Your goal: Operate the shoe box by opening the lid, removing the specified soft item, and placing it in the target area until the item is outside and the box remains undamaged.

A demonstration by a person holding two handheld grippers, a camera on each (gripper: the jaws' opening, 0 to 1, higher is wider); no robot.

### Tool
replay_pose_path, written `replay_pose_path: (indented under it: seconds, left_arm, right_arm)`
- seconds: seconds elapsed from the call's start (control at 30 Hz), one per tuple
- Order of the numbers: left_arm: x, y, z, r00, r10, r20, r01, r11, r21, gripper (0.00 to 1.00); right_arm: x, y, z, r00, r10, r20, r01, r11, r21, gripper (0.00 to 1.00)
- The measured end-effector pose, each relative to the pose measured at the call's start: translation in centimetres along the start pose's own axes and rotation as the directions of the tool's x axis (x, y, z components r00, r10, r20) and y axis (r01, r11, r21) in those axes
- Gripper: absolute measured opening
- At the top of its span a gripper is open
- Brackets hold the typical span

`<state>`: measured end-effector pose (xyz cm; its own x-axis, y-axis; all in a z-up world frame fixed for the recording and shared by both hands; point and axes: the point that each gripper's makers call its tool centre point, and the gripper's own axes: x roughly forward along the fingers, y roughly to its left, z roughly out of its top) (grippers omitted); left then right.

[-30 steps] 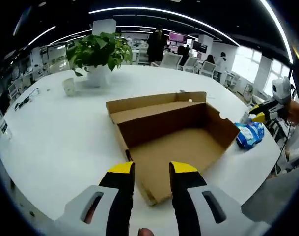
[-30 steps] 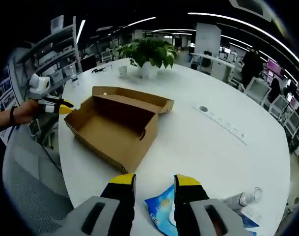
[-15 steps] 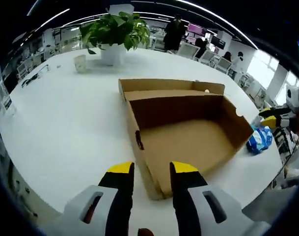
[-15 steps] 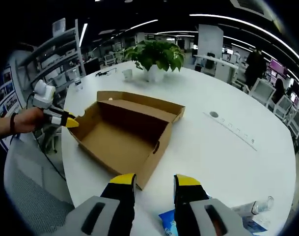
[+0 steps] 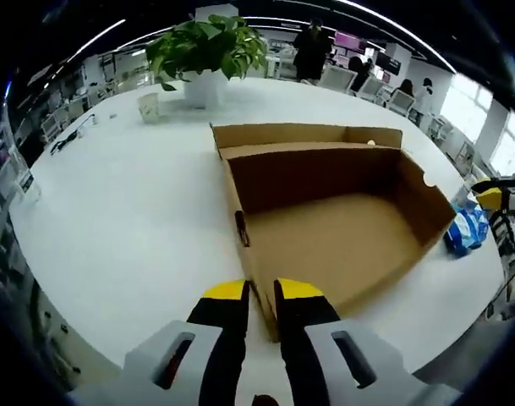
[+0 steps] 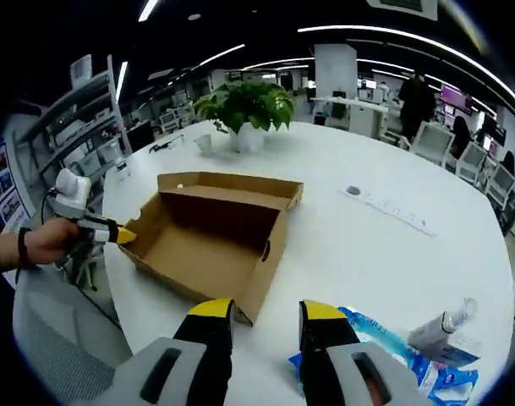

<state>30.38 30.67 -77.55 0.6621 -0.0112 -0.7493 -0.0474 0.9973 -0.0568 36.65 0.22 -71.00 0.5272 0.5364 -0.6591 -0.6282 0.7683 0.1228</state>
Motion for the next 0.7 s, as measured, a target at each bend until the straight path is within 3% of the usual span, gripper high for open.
replay_pose_path:
  seconds: [0.23,0.33,0.7]
  left_arm:
    - [-0.1,0.2,0.0,1.000,0.020,0.004,-0.020,0.997,0.074,0.10]
    - [0.0,0.4,0.1,1.000,0.026,0.006,-0.026,0.996,0.084,0.09]
    - [0.0,0.5,0.1,1.000,0.027,0.013,-0.028,0.995,0.096,0.08]
  right_arm:
    - [0.4,1.8,-2.6,1.000,-0.006,0.031,0.003,0.994,0.110,0.28]
    - [0.7,2.4,-3.7,1.000,0.000,0.025,-0.003,0.993,0.122,0.28]
    - [0.8,4.0,-4.7,1.000,0.009,0.029,-0.014,0.986,0.164,0.28]
